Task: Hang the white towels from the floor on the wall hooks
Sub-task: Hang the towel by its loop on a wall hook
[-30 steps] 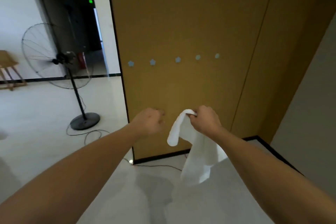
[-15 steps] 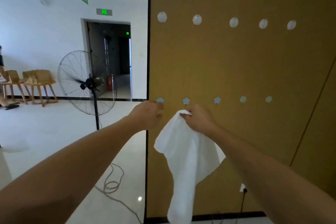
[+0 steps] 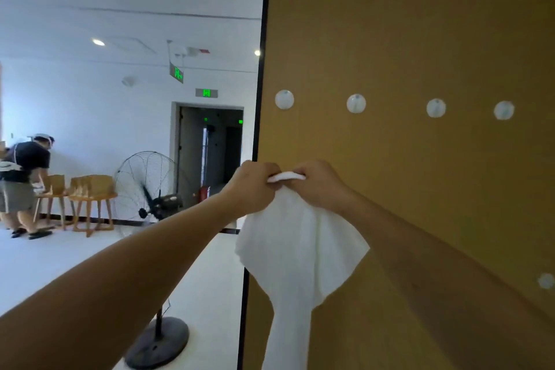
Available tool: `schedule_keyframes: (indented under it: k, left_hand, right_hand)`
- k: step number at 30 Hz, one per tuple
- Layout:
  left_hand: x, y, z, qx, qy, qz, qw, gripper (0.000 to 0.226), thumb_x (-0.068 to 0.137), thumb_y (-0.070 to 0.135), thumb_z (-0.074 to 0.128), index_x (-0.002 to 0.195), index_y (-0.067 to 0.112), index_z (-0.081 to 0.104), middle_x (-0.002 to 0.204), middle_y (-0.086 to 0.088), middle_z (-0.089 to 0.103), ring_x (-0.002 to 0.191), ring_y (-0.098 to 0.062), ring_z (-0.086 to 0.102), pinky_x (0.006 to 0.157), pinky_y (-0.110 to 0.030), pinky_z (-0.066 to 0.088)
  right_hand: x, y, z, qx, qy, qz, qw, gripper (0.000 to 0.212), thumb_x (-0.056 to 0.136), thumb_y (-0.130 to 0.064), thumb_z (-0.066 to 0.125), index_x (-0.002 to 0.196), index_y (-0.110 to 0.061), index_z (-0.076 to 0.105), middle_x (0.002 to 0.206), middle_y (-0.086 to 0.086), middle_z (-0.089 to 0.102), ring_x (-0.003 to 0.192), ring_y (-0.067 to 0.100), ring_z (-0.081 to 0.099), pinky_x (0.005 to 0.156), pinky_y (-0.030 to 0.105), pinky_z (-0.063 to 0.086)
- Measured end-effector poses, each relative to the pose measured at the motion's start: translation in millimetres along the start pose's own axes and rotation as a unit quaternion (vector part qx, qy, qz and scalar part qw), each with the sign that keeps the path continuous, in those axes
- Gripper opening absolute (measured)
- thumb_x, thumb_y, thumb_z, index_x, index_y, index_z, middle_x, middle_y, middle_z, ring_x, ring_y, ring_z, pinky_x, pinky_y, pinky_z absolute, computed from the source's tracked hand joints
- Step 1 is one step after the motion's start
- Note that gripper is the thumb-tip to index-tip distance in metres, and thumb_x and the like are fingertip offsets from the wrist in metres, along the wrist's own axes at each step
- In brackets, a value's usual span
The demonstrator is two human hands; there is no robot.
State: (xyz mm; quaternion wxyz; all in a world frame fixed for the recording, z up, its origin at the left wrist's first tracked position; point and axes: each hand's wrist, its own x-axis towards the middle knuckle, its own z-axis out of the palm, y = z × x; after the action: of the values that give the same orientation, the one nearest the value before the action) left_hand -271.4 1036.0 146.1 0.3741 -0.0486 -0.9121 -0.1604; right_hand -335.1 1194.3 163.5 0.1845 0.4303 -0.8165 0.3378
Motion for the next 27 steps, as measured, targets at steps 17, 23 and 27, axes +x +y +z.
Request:
schedule_keyframes:
  k: [17,23,27]
  left_hand:
    - [176.6,-47.4,-33.6,-0.117,0.197,-0.004,0.973,0.043,0.085,-0.001,0.048,0.072,0.027,0.077,0.082,0.008,0.070,0.073,-0.014,0.062,0.062,-0.016,0.048]
    - [225.8,-75.9,-17.1,0.048,0.240,0.026,0.969,0.041,0.090,0.005,0.049,0.104,0.034,0.073,0.117,0.000,0.067,0.105,-0.024,0.060,0.099,-0.036,0.045]
    - [232.2,-84.9,19.2,0.017,0.259,0.026,0.965,0.032,0.089,0.014,0.049,0.112,0.033,0.060,0.119,0.001,0.063,0.103,-0.025,0.059,0.092,-0.039,0.046]
  right_hand:
    - [174.6,66.3,-64.1,0.068,0.130,-0.126,0.981,0.026,0.094,-0.007,0.060,0.101,-0.023,0.079,0.087,-0.007,0.072,0.077,0.002,0.059,0.071,0.014,0.044]
    - [225.8,66.7,-51.8,-0.063,0.205,-0.110,0.970,0.034,0.092,-0.009,0.055,0.114,-0.026,0.074,0.122,-0.008,0.069,0.114,0.011,0.061,0.099,0.024,0.046]
    - [228.2,75.4,-23.3,0.013,0.241,-0.095,0.966,0.034,0.089,-0.021,0.051,0.114,-0.033,0.071,0.120,-0.015,0.068,0.105,0.006,0.063,0.084,0.020,0.048]
